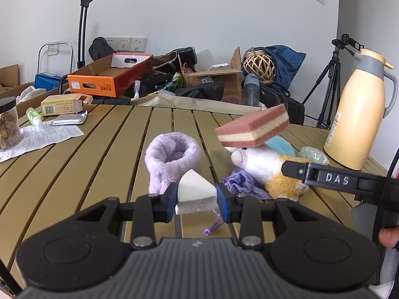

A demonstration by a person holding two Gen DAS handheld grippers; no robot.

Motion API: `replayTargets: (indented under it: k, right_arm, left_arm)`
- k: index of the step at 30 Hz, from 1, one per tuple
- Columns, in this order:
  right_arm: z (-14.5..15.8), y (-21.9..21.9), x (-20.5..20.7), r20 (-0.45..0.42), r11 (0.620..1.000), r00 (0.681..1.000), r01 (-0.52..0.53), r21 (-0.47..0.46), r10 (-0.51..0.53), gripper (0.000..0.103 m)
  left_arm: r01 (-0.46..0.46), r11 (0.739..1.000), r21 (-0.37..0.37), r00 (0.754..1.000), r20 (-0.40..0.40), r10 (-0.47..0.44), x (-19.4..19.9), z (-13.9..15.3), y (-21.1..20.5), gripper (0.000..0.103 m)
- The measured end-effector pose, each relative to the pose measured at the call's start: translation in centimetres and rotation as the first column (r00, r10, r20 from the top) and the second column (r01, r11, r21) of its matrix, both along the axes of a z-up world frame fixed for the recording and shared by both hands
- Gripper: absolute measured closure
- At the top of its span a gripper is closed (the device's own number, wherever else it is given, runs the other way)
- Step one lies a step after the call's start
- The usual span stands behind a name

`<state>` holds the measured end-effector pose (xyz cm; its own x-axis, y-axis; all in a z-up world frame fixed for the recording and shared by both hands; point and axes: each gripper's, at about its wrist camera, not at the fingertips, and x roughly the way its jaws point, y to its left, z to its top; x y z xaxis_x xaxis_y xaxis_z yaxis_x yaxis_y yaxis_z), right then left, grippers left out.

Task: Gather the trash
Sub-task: 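Grasp the white sponge with the left tool, then grasp the yellow plush toy with the right tool while the left tool holds the sponge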

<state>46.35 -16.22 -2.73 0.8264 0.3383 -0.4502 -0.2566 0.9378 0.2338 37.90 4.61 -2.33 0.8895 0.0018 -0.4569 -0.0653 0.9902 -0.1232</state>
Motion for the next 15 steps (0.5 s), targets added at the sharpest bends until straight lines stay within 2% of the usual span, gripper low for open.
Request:
replayTargets:
  k: [8,10,15]
  right_arm:
    - [0.1,1.2,1.5,0.012,0.998,0.999,-0.046,-0.051,0.047,0.000]
    - [-0.1,1.6,2.1,-0.018,0.996,0.998,-0.062,-0.060,0.061,0.000]
    - [-0.5,2.6,2.0,-0.032,0.996,0.999,-0.041,-0.082,0.038,0.000]
  left_arm:
    - [-0.004,1.000,0.007,1.000,0.002,0.004,0.1,0.0,-0.1,0.069]
    - [-0.005,1.000,0.007,1.000,0.002,0.005,0.2,-0.1,-0.1,0.069]
    - [-0.005,1.000,0.011,1.000,0.006,0.005,0.0,0.0,-0.3,0.069]
